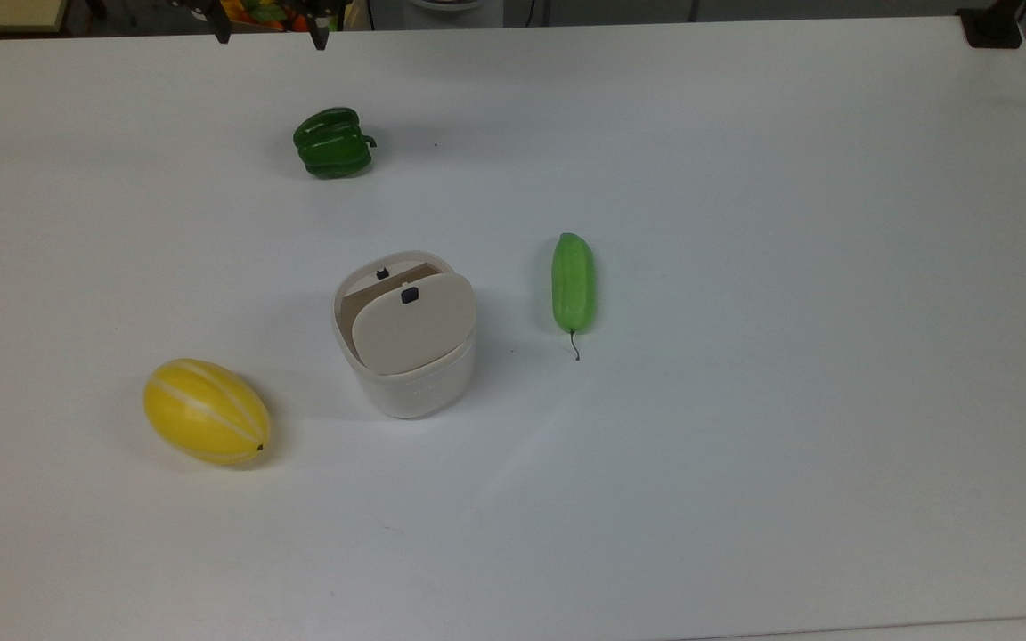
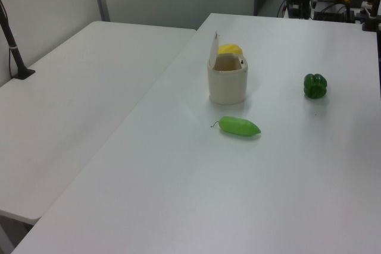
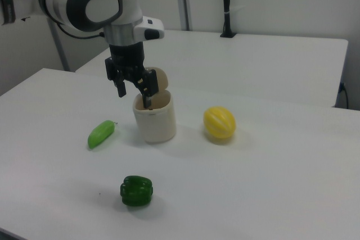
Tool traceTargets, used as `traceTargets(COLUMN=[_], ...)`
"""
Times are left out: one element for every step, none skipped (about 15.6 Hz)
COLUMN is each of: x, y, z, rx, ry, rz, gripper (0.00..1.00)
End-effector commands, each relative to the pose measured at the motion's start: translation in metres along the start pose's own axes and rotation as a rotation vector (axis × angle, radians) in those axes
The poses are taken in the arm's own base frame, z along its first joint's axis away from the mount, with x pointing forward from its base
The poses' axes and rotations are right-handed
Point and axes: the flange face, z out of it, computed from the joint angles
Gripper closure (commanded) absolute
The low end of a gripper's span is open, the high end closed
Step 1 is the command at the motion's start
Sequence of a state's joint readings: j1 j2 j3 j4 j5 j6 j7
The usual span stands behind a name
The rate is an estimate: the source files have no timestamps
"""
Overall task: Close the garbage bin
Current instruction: 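Move the gripper toward the open lid of the cream bin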
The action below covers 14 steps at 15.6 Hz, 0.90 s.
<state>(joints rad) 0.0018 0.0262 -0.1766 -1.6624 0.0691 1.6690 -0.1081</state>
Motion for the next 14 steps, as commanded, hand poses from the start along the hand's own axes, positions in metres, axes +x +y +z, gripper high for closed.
traceTargets(x=[0.003, 0.004, 0.005, 0.005, 0.007, 0.008, 0.011, 0.016, 0.021, 0.032, 0.037, 0.043, 0.047, 0.05], y=[-0.003, -0.006, -0.006, -0.011, -0.019, -0.026, -0.027, -0.03, -0.033, -0.045, -0.052, -0.058, -0.067, -0.077], z=[-0.009, -0.013, -0.014, -0.016, -0.015, -0.013, -0.01, -0.013, -0.018, -0.017, -0.02, -0.018, -0.016, -0.014], rx=[0.011, 0.011, 0.016, 0.027, 0.029, 0.027, 0.027, 0.024, 0.021, 0.037, 0.048, 0.064, 0.069, 0.068], ry=[0.036, 0.045, 0.048, 0.053, 0.052, 0.053, 0.056, 0.085, 0.119, 0.166, 0.194, 0.211, 0.22, 0.223], rz=[-0.02, -0.037, -0.043, -0.05, -0.063, -0.077, -0.082, -0.108, -0.143, -0.244, -0.265, -0.27, -0.282, -0.298], gripper=[0.46, 0.65, 0.84, 0.98, 1.0, 1.0, 1.0, 1.0, 1.0, 1.0, 1.0, 1.0, 1.0, 1.0])
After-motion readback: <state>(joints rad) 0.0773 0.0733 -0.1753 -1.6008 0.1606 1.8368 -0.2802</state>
